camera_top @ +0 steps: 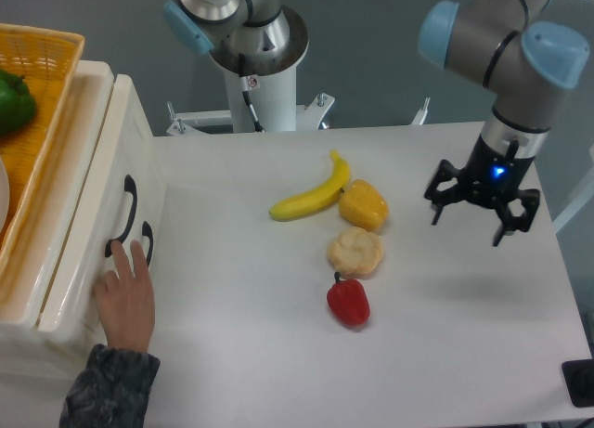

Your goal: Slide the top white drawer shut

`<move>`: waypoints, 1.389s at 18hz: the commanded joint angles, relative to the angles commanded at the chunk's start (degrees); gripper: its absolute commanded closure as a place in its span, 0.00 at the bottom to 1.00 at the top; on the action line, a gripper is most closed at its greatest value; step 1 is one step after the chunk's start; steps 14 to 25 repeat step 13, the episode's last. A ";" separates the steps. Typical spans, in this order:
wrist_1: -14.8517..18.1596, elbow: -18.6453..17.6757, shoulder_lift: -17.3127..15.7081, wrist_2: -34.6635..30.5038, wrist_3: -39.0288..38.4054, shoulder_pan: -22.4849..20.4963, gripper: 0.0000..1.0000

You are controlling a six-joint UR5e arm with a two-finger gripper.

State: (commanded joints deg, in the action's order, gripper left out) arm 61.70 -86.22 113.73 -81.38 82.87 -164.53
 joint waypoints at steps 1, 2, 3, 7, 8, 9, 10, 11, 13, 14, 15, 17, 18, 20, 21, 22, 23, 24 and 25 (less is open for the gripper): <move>-0.09 0.78 0.61 -1.05 1.75 -0.18 0.00; -0.18 1.23 1.40 -1.76 3.95 -0.53 0.00; -0.18 2.02 2.45 -2.73 6.58 -0.97 0.00; -0.18 3.69 5.18 -11.15 12.32 -0.80 0.00; -0.09 5.09 6.15 -12.56 12.41 -0.62 0.00; 0.26 6.67 7.11 -13.01 12.32 -0.53 0.00; 0.26 7.73 8.08 -13.11 12.32 -0.53 0.00; 0.35 8.17 8.87 -13.11 12.32 -0.53 0.00; 0.44 8.26 9.23 -13.11 12.32 -0.62 0.00; 0.44 8.26 9.23 -13.11 12.32 -0.62 0.00; 0.44 8.26 9.23 -13.11 12.32 -0.62 0.00; 0.44 8.26 9.23 -13.11 12.32 -0.62 0.00; 0.44 8.26 9.23 -13.11 12.32 -0.62 0.00; 0.44 8.26 9.23 -13.11 12.32 -0.62 0.00; 0.44 8.26 9.23 -13.11 12.32 -0.62 0.00; 0.44 8.26 9.23 -13.11 12.32 -0.62 0.00; 0.44 8.26 9.23 -13.11 12.32 -0.62 0.00; 0.44 8.26 9.23 -13.11 12.32 -0.62 0.00; 0.44 8.26 9.23 -13.11 12.32 -0.62 0.00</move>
